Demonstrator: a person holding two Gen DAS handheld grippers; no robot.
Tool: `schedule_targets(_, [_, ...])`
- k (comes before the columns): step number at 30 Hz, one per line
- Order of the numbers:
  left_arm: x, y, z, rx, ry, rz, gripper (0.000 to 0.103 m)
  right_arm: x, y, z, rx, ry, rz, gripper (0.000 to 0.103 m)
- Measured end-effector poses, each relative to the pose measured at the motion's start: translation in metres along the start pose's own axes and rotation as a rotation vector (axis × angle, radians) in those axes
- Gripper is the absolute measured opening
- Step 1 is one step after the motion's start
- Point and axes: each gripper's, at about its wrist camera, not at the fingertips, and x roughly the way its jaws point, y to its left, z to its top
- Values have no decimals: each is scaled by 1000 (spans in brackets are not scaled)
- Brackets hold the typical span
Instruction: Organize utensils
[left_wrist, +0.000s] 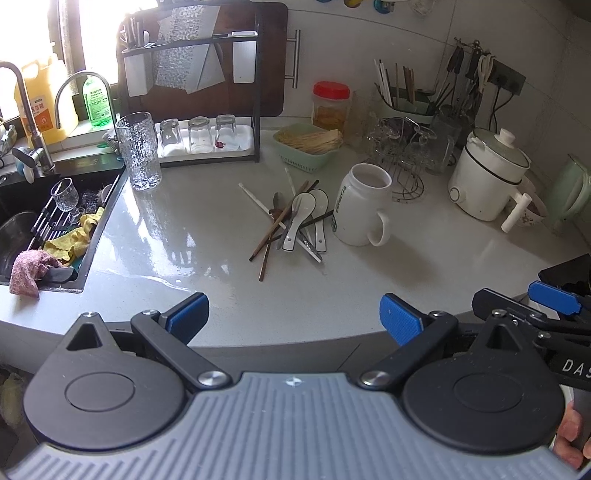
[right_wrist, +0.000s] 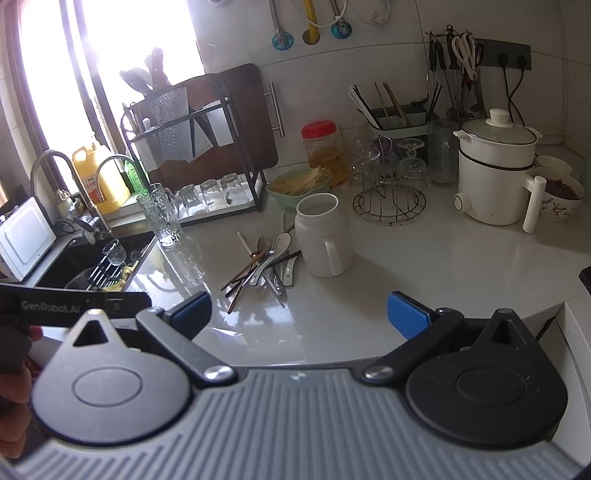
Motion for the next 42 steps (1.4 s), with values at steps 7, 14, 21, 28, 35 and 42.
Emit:
schedule_targets(7, [2,-2,-2,5,10,-8,100,1,0,-5,2,-5,-7,103])
schedule_targets(14, [4,-5,-4,18,24,-17,100,0,-2,-8,17,-13,-11,103])
schedule_targets(21, [10,-8,-3,30,37,-21,100,2,-3,-12,17,-22,-4,103])
schedule_targets(28, [18,-8,-1,27,46,-19,100,8,-5,-14,17,-15,-15,102])
schedule_targets(35, [26,-7,1,18,55,-5,100,12,-11,-16,25,-6,-20,102])
schedule_targets(42, [37,-5,5,-3,76,5,100,21,-18,-15,19,-5,-29,102])
